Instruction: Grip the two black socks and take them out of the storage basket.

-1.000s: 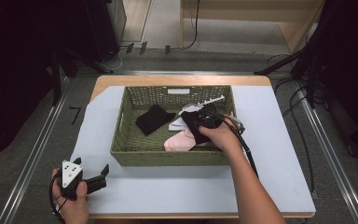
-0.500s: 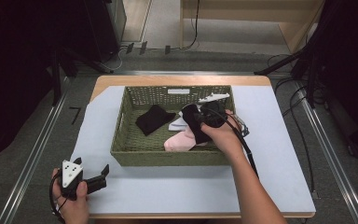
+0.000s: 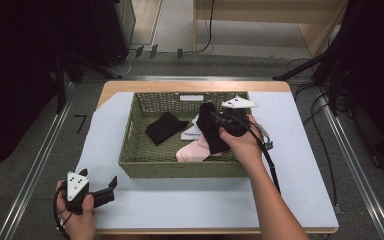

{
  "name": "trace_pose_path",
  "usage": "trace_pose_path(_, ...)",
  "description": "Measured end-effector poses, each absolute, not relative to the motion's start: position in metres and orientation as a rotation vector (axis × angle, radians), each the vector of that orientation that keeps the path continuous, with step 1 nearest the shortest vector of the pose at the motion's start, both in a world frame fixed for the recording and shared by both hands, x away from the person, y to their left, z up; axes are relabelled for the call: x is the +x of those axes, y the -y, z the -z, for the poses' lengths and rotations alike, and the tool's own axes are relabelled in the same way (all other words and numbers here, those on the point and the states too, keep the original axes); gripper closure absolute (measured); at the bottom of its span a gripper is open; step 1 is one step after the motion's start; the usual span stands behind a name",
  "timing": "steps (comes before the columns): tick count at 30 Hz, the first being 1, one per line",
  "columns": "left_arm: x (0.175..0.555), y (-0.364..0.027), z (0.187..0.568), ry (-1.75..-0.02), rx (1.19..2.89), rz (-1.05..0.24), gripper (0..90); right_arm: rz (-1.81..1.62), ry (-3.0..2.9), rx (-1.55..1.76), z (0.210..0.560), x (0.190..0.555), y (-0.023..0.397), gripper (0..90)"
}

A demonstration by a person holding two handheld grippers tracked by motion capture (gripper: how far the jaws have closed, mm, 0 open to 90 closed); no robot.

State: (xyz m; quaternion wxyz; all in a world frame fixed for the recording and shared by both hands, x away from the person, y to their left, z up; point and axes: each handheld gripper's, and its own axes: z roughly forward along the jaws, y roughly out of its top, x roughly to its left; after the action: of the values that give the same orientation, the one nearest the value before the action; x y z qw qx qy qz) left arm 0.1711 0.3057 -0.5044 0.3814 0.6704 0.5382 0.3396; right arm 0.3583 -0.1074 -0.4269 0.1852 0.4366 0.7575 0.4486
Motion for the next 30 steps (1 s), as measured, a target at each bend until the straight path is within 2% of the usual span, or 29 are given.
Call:
trace_pose_path(2,0.171,-0.306,0.504,-1.375,1.713,-0.868,0.6,-1.138,-2.209,1.244,0.436,0.361,0.101,81.0)
trace_pose_path(3,0.171,-0.306,0.504,-1.375,1.713,-0.868,0.6,-1.091,-2.233,1.249,0.44,0.362,0.099,76.7)
trace_pose_path(4,0.171,-0.306,0.504,-1.372,1.711,-0.866,0.6,-1.073,-2.241,1.275,0.444,0.364,0.098,68.7)
trace_pose_path(5,0.171,-0.306,0.504,-1.372,1.711,-0.866,0.6,-1.073,-2.241,1.275,0.444,0.364,0.098,68.7)
trace_pose_path(6,0.171,-0.306,0.504,-1.373,1.709,-0.865,0.6,-1.122,-2.228,1.386,0.45,0.369,0.098,53.9)
trace_pose_path(11,0.171,-0.306,0.504,-1.372,1.713,-0.861,0.6,-1.02,-2.219,1.506,0.463,0.376,0.099,44.1)
trace_pose_path(14,0.171,-0.306,0.504,-1.372,1.712,-0.859,0.6,-1.001,-2.215,1.577,0.467,0.379,0.099,43.5)
trace_pose_path(18,0.171,-0.306,0.504,-1.374,1.713,-0.854,0.6,-0.952,-2.236,1.634,0.472,0.382,0.098,46.8)
trace_pose_path(23,0.172,-0.305,0.505,-1.373,1.715,-0.856,0.6,-0.937,-2.413,1.495,0.469,0.375,0.094,81.6)
trace_pose_path(26,0.172,-0.305,0.505,-1.371,1.718,-0.857,0.6,-0.987,-2.48,1.437,0.465,0.373,0.092,86.0)
trace_pose_path(30,0.172,-0.305,0.505,-1.371,1.722,-0.857,0.6,-1.075,-2.44,1.372,0.455,0.371,0.093,86.5)
